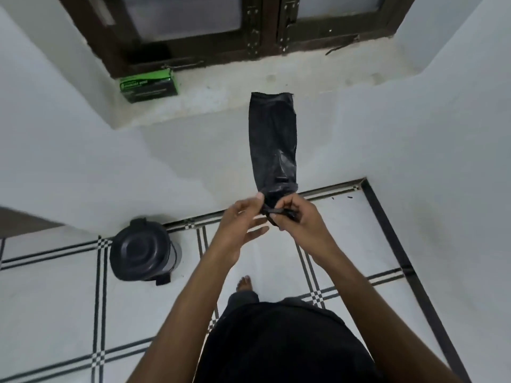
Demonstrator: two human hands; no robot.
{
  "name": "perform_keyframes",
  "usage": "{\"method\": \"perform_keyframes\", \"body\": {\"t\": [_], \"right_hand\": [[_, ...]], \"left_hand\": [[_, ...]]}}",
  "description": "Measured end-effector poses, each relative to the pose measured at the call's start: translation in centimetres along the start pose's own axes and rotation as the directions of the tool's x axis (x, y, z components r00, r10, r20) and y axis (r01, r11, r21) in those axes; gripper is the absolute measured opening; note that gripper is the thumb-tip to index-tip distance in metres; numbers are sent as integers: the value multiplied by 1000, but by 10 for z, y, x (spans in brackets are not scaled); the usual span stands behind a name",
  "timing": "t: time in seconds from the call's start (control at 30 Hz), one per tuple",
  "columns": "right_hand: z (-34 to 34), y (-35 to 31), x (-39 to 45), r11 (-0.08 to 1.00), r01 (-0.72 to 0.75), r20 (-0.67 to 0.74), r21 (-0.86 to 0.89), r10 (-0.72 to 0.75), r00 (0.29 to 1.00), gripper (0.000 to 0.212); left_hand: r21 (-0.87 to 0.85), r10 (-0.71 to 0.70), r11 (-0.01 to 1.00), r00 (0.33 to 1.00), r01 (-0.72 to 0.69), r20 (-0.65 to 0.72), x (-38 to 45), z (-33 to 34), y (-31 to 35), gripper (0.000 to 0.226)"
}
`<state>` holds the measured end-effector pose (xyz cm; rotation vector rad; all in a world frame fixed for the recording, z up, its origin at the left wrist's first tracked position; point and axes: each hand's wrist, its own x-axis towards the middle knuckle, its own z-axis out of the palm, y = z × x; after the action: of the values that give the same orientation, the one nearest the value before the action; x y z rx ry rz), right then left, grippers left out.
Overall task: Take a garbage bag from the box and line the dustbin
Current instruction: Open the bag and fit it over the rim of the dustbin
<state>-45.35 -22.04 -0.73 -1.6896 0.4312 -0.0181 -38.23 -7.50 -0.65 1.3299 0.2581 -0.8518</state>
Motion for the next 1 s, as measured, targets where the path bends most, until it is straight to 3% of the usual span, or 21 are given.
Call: {"method": "perform_keyframes", "body": {"t": [0.07,0.17,0.27,0.43,0.57,0.67,0.8,0.9,1.0], "right_hand": [[10,10,-17,998,1,96,-68,5,995,18],[25,30,-45,994,-4,182,-109,24,983,20],[45,42,-73,997,-13,201,-72,27,979,16],[85,62,-117,991,-15,215,-132,43,976,33],[113,65,-137,990,-10,239,-142,44,970,29],[129,62,-140,995,-21,252,-96,45,967,19],[151,46,-138,998,25,463,-60,5,886,7],[181,34,-138,999,3,566,-40,20,824,6],[214,21,-140,980,-190,652,57,108,751,25]], "left_hand": [[20,5,1000,999,-4,-34,-23,-10,-19,17],[-16,76,997,972,-81,-221,-52,-27,-51,4],[-35,83,994,900,-108,-428,-89,-41,-82,23],[-145,0,983,803,-108,-597,-139,-71,-120,41],[-130,32,982,803,-135,-595,-169,-96,-129,37],[47,114,993,864,-105,-490,-191,-115,-128,24],[192,208,972,881,-137,-425,-218,-159,-130,3],[252,272,953,836,-167,-476,-230,-199,-135,24],[308,323,932,821,-190,-471,-235,-228,-135,30]]}}
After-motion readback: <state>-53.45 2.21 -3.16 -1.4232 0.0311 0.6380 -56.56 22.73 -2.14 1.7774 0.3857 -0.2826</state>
